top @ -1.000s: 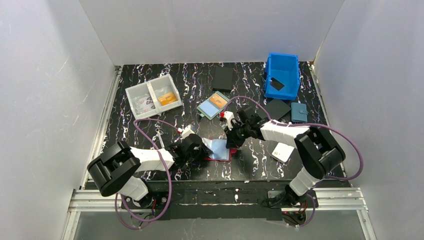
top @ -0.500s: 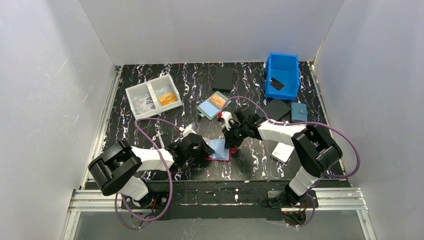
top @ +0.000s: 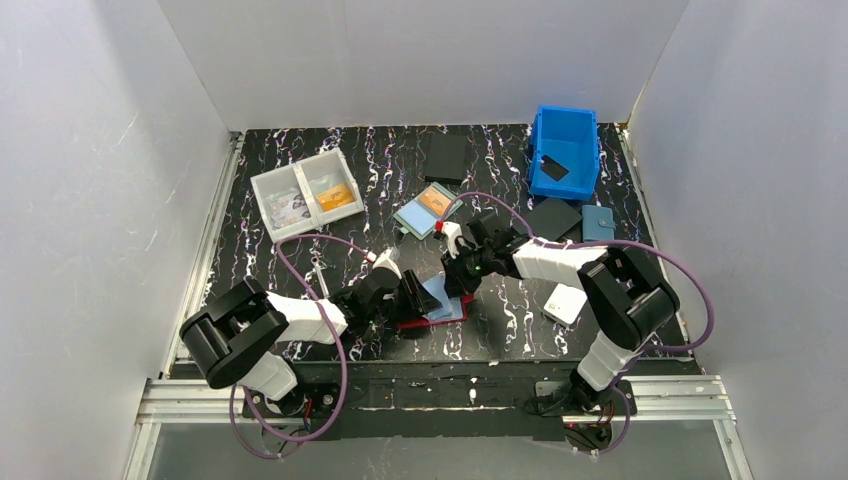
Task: Take the credit cards out of the card holder
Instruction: Open the card holder at the center of the board.
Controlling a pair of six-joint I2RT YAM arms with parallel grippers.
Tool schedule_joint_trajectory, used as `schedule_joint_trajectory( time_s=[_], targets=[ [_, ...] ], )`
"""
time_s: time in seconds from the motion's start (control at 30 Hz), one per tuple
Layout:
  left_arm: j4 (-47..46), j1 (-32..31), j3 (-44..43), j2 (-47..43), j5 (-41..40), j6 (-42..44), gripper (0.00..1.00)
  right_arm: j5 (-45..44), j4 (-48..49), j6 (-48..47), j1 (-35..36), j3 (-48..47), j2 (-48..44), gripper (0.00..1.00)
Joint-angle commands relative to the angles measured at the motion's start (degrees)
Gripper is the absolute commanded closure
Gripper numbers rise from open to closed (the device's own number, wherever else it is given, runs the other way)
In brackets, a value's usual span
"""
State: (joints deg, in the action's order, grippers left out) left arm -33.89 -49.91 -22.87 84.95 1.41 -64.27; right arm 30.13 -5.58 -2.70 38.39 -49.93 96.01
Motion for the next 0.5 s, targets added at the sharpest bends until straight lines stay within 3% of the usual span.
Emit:
schedule_joint_trajectory(
  time_s=[0.0, 0.27, 0.47],
  targets=[
    [2.5, -1.2, 2.4, 0.8, 6.3, 3.4, 0.55, 7.5, 3.1, 2.3, 1.6, -0.7, 1.6, 0.84],
    [1.5, -1.1, 3.1, 1.0, 7.2, 3.5, 0.54, 9.8, 3.8, 5.1, 1.5, -0.7, 2.6, 0.79],
    [-3.2, -1.1, 5.4, -0.8, 8.8, 5.6, 0.32, 18.7, 8.1, 11.2, 1.5, -0.4, 5.6, 0.78]
  ],
)
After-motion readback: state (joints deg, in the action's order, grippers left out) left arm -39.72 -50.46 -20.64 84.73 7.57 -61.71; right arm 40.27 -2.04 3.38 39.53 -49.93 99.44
